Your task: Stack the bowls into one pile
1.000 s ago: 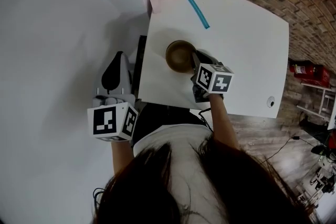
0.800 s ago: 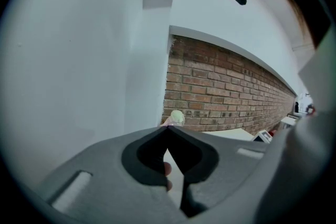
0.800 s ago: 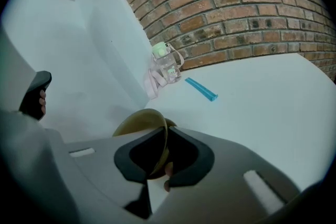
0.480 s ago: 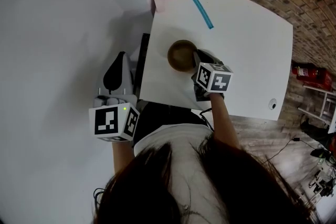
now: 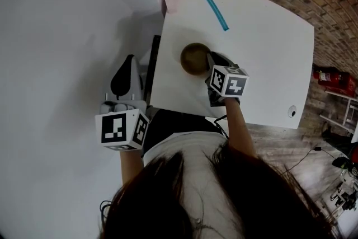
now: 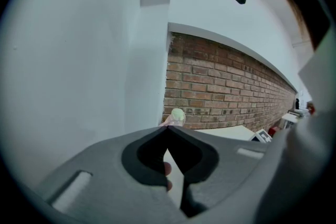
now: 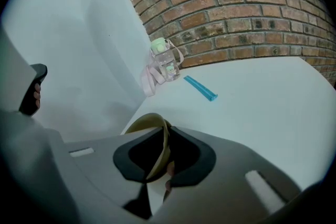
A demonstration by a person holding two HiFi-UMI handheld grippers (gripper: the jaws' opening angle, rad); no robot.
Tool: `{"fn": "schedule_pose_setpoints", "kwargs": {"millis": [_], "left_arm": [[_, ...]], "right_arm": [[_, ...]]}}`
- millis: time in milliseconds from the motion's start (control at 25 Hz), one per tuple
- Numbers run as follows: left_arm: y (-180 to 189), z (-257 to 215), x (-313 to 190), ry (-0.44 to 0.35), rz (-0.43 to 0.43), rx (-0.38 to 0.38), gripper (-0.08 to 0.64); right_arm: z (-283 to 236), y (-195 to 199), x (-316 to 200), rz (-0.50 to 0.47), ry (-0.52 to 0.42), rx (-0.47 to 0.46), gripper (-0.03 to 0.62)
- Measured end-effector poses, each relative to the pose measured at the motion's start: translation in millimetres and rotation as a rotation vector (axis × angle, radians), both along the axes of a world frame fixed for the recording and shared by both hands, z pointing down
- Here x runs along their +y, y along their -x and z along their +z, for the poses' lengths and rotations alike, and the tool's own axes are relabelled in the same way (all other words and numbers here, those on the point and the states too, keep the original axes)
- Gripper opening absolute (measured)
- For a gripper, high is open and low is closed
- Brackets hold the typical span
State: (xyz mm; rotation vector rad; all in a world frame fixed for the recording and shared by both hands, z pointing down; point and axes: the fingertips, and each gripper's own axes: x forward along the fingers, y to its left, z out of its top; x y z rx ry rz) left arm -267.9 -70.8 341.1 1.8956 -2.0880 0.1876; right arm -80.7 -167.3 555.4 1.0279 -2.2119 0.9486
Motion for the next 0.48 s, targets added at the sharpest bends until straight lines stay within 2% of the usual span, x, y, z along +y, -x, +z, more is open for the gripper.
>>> {"fn": "schedule_pose_setpoints", "kwargs": {"millis": [480], "left_arm": [[-6.8,-1.2,-10.8,-0.007,0.026,0.000,0.000]], "right_arm": [[-1.8,-7.6,-6.0,0.019,-0.007,-0.002,0.040]]}}
